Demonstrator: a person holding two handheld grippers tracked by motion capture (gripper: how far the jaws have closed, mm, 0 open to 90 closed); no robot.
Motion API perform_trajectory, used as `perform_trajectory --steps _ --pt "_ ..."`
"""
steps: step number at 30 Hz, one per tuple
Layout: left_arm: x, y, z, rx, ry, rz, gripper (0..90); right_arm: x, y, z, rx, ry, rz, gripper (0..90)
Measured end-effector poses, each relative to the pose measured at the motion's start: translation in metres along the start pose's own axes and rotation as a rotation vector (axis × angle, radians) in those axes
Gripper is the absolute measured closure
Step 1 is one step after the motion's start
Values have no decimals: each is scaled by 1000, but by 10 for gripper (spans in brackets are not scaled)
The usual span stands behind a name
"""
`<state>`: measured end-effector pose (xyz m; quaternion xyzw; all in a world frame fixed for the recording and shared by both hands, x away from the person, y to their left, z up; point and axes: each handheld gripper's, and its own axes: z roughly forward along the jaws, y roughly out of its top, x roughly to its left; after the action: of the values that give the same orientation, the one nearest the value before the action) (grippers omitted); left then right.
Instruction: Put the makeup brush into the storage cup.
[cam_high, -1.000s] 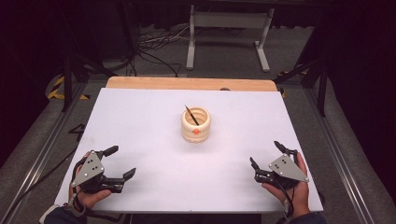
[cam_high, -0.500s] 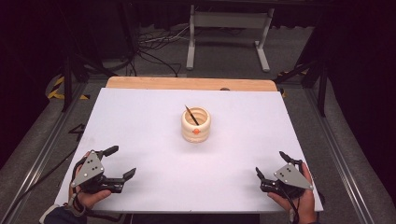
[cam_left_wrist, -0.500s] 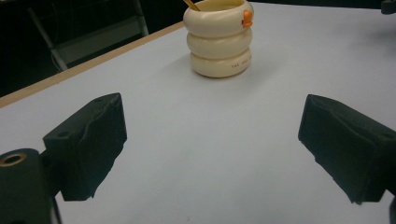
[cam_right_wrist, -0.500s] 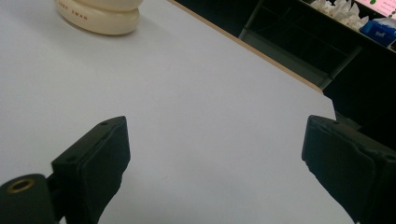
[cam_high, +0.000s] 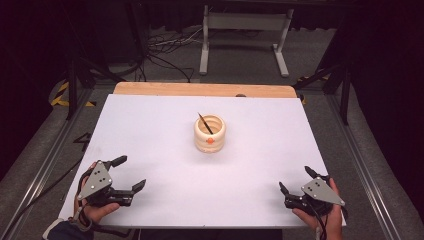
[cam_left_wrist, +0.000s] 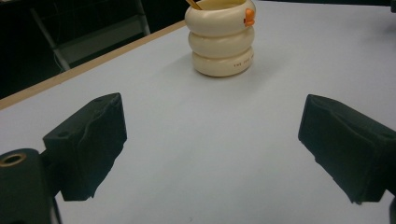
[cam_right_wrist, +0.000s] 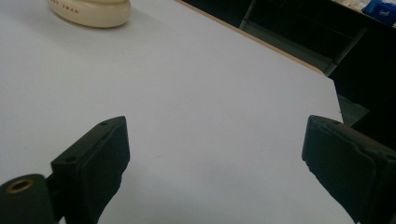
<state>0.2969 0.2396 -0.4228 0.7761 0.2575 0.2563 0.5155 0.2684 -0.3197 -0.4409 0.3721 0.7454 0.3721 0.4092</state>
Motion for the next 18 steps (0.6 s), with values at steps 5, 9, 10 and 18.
perform_trajectory --steps 5,9,10,18 --pt "-2 -1 -3 -1 -3 9 85 4 4 0 -9 -1 -16 85" --pt "-1 -2 -4 -4 -1 3 86 7 5 0 0 0 -34 85" --pt "-1 -1 -4 -3 -1 5 85 7 5 0 3 0 -35 85" --pt "-1 -1 0 10 -5 6 87 6 2 3 10 4 -28 87"
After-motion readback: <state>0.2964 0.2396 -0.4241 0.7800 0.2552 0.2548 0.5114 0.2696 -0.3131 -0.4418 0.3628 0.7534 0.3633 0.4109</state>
